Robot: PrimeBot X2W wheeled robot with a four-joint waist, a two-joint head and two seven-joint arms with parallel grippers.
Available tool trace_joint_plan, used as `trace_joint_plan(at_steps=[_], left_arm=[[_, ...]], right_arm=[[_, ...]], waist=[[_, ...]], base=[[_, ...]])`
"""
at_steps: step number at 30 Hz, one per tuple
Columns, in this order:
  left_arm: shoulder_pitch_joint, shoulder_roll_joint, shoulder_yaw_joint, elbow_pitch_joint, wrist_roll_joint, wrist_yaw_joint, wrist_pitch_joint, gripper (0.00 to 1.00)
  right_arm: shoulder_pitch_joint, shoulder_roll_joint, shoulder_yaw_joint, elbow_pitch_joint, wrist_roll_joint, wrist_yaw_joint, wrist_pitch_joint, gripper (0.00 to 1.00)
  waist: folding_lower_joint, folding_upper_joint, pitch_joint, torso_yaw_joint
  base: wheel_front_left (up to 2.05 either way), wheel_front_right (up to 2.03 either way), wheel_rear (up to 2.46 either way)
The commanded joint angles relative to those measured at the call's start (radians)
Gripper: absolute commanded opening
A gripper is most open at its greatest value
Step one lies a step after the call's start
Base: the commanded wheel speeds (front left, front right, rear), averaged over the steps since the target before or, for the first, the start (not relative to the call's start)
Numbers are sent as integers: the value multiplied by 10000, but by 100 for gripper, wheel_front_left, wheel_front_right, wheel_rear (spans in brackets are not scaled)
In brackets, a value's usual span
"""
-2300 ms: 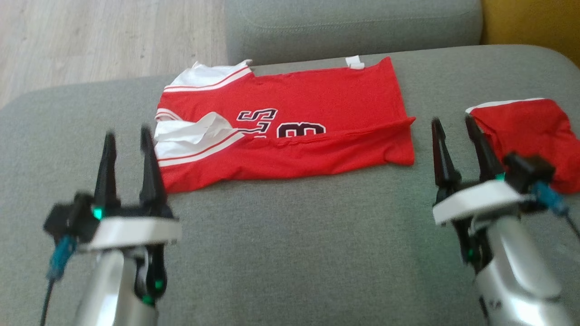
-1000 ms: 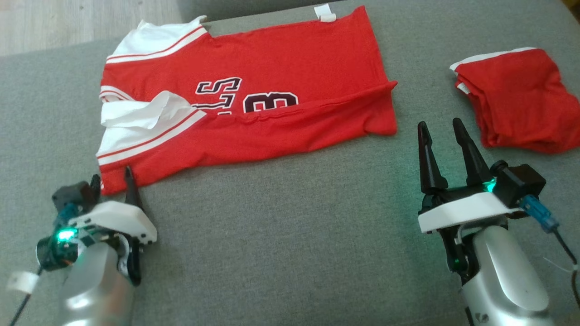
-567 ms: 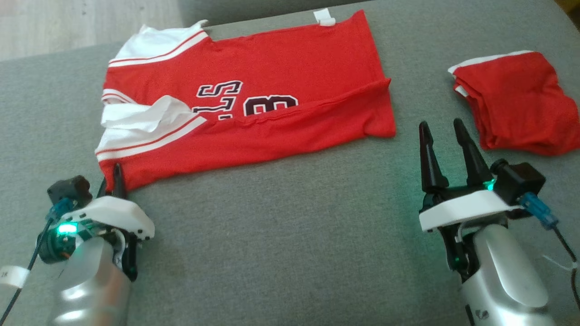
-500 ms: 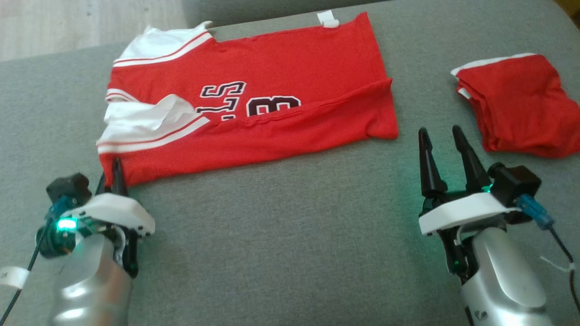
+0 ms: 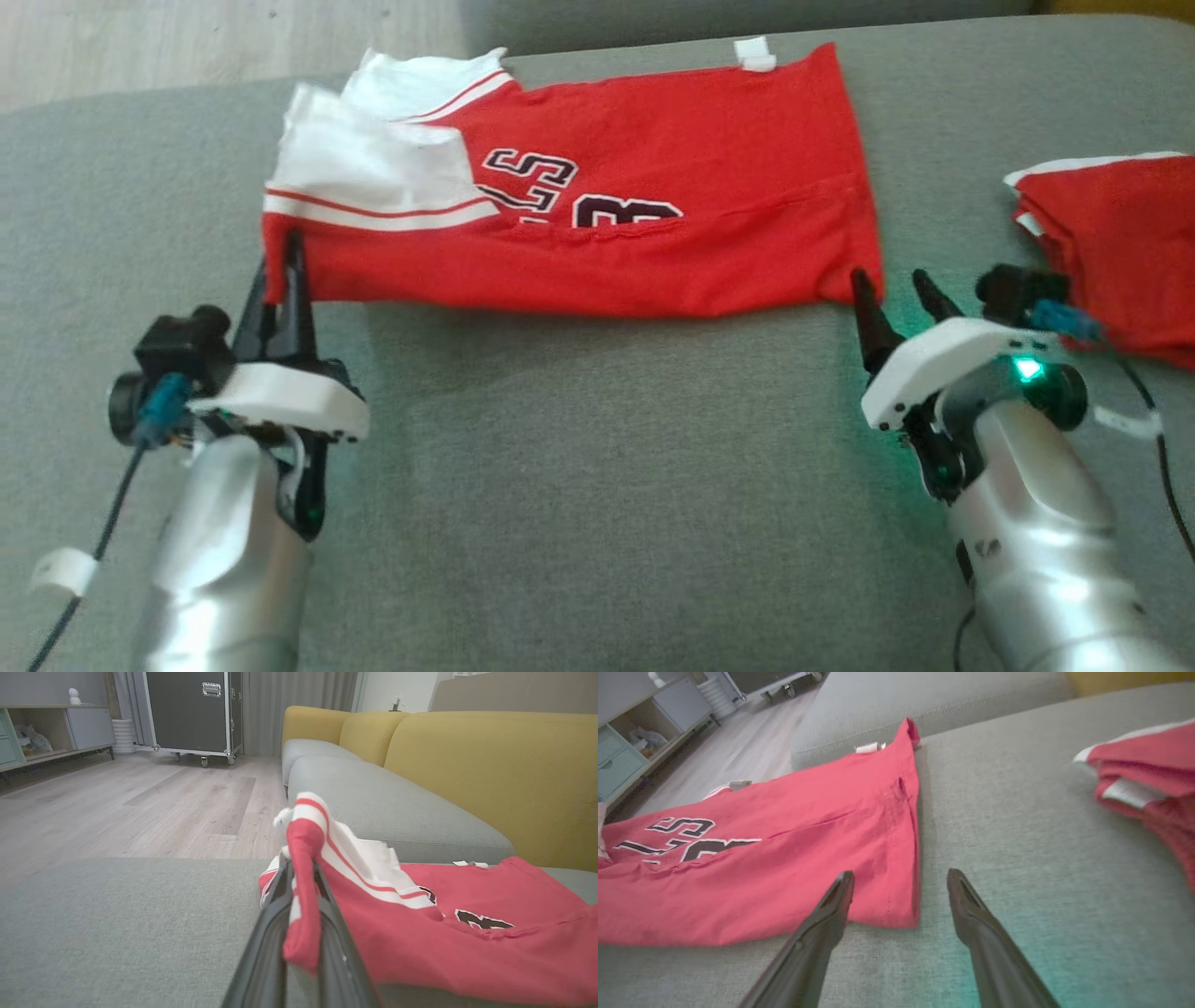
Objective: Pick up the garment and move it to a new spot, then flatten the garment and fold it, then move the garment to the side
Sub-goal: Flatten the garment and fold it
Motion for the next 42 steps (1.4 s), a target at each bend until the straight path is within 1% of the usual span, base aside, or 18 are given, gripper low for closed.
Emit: trace_joint_plan(at_steps=[1, 5, 11, 13, 15, 20, 25, 28, 33, 37, 42], left_arm=[[-180, 177, 167, -474, 119, -25, -122, 0], [-97, 54, -25, -823, 190, -77, -122, 0], [-64, -55, -155, -1056, 209, -115, -123, 0], [-55, -70, -172, -1066, 217, -123, -123, 0], [-46, -78, -172, -1057, 221, -128, -123, 0], [69, 5, -83, -906, 242, -130, -123, 0], [405, 159, 58, -577, 219, -119, -123, 0], [806, 269, 115, -291, 194, -121, -123, 0], [1618, 408, 84, 183, 95, -139, -85, 0], [2145, 474, -1, 237, -38, -161, 197, 0], [2993, 455, -94, 71, -278, -183, 573, 0]], right_arm=[[-560, 79, 254, 95, 71, -9, 166, 100], [-1305, 79, 231, 1439, -118, -9, 589, 100], [-1982, 80, 838, 2983, -721, -9, 978, 100], [-2142, 80, 873, 3384, -875, -9, 1044, 0], [-2284, 80, 840, 3630, -1007, -9, 929, 0], [-2444, 80, 655, 3861, -1148, -9, 228, 0], [-2344, 80, 587, 3930, -994, -9, -395, 0], [-2085, 80, 700, 3955, -793, -9, -595, 0], [-1426, 80, 1242, 3809, -121, -9, -394, 0], [-1075, 70, 1591, 3555, 274, -9, -68, 0], [-406, -118, 1949, 3044, 900, -9, 442, 0]], waist=[[0, 0, 59, 114], [0, 0, 160, 293], [0, 0, 298, 462], [0, 0, 312, 499], [0, 0, 301, 527], [0, 0, 90, 453], [0, 0, -363, 181], [0, 0, -893, -41], [0, 0, -1806, -371], [0, 0, -2186, -535], [0, 0, -2557, -673]], base=[[0, 0, 0], [0, 0, 0], [0, 0, 0], [0, 0, 0], [0, 0, 0], [0, 0, 0], [0, 0, 0], [0, 0, 0], [0, 0, 0], [0, 0, 0], [0, 0, 0]])
